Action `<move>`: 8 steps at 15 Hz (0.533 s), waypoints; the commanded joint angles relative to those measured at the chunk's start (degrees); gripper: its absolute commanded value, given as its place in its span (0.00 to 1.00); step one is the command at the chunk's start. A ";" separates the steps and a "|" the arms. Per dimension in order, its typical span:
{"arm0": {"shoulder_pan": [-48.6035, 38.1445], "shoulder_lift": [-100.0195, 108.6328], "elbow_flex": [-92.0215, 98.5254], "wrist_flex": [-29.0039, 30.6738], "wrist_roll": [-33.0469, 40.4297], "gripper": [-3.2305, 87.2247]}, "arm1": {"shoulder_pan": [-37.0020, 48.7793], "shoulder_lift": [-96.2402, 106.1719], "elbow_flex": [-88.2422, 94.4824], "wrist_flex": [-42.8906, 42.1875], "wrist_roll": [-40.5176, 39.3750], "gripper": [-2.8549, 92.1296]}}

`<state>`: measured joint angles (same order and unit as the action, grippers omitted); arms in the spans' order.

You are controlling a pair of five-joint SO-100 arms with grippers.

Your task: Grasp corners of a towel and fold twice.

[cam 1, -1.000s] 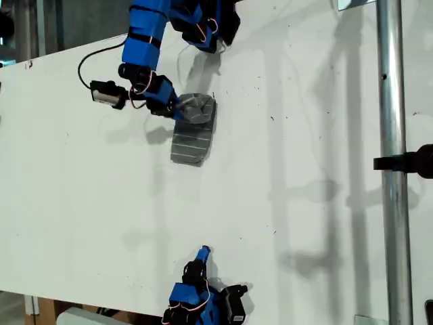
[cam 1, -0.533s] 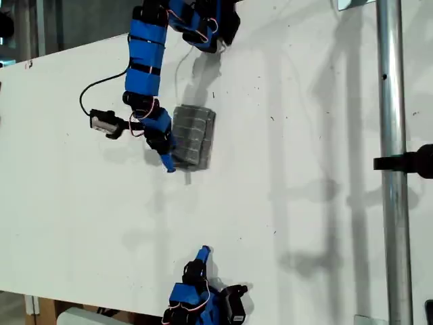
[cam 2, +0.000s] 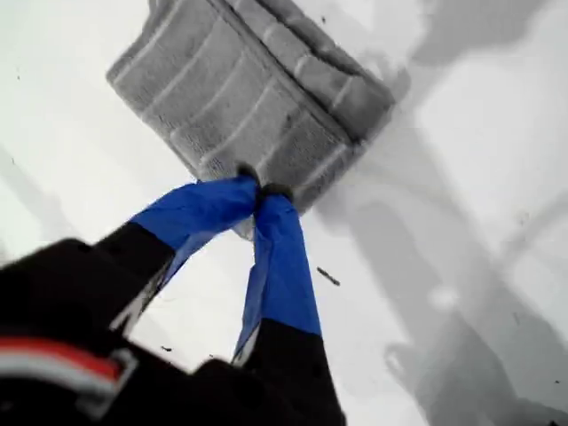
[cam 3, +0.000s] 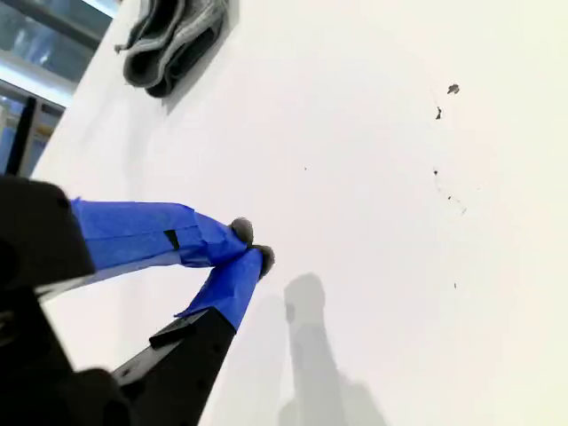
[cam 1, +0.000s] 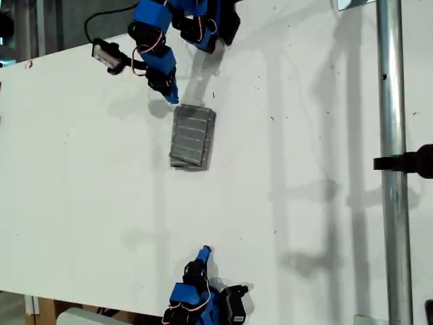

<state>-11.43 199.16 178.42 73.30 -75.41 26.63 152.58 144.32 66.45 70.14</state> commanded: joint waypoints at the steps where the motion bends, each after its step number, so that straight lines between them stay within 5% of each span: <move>1: 0.79 0.26 0.35 -0.44 -1.58 0.02 | -2.99 33.84 13.10 12.22 5.63 0.03; 4: 0.35 0.26 0.35 -0.35 -1.49 0.02 | -5.45 35.86 18.98 13.97 11.95 0.03; 5: -0.35 0.09 0.35 0.88 0.35 0.02 | -6.77 35.77 21.71 16.00 20.65 0.08; 6: -0.26 0.09 0.35 0.88 8.35 0.03 | -8.00 35.42 21.53 16.35 21.80 0.18; 8: 2.11 0.00 0.35 0.97 17.05 0.02 | -7.47 35.51 21.36 17.49 16.08 0.18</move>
<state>-10.28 199.16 178.42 74.00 -66.36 19.16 188.35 166.20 82.97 88.33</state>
